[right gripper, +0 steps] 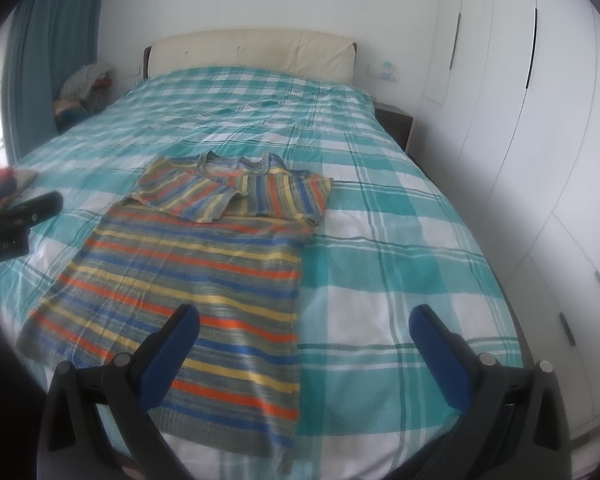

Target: Fold small clothes

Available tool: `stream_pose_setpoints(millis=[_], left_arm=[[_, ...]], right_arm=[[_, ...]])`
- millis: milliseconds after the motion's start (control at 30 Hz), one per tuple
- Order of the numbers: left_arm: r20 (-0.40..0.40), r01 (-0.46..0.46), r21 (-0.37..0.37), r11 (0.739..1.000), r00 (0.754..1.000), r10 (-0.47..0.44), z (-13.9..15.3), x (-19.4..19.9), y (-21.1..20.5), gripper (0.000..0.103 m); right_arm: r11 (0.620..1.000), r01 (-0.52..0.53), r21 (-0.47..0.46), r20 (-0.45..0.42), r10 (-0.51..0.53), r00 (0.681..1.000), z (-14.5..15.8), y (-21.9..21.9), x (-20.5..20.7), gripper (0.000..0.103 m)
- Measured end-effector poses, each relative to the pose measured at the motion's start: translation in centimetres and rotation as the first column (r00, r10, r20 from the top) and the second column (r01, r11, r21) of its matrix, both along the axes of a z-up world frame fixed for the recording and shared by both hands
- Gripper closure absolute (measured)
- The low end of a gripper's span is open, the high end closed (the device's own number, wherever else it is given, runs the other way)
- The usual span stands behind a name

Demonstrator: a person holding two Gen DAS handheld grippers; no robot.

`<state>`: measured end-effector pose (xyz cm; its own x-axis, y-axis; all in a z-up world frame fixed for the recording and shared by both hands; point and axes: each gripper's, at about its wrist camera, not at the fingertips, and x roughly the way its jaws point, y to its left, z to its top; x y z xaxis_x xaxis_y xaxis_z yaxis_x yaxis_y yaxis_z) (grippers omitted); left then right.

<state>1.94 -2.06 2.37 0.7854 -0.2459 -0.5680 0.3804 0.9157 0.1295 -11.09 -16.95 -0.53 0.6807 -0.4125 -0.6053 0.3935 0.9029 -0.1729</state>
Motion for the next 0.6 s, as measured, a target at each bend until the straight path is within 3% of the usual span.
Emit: stream_pose_setpoints(millis=[600], left_arm=[[-0.044,-0.051,0.001,0.999,0.998,0.051,-1.4,1.6,0.6,0.001]], right_arm=[[1.0,-0.01,0.004,-0.053,0.01,0.999,-1.3,0.4,1.7,0.0]])
